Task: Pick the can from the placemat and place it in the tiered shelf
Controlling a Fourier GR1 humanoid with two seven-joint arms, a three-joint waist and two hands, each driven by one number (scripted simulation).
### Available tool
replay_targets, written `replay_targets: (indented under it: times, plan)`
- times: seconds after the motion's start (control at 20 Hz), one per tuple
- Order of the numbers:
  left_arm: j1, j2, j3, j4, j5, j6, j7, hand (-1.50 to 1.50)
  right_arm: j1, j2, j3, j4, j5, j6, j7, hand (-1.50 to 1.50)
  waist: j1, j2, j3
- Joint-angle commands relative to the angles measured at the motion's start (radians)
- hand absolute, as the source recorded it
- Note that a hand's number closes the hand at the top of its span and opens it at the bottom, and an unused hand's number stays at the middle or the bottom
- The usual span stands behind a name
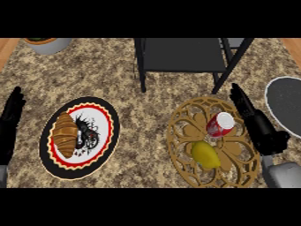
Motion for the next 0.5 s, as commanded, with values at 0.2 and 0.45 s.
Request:
replay_targets:
  times: [0.2,0.45]
  plan:
    - [0.1,-0.099,0.008,0.082,0.152,-0.056,0.124,0.0,0.107,-0.134,-0.305,-0.131,0.068,-0.344,0.051,1.5,-0.074,-0.006,-0.005]
    - [0.098,-0.149,-0.013,0.099,0.226,-0.107,0.189,0.0,0.306,-0.093,-0.385,-0.059,0.088,-0.538,0.28,1.5,-0.07,0.006,-0.002]
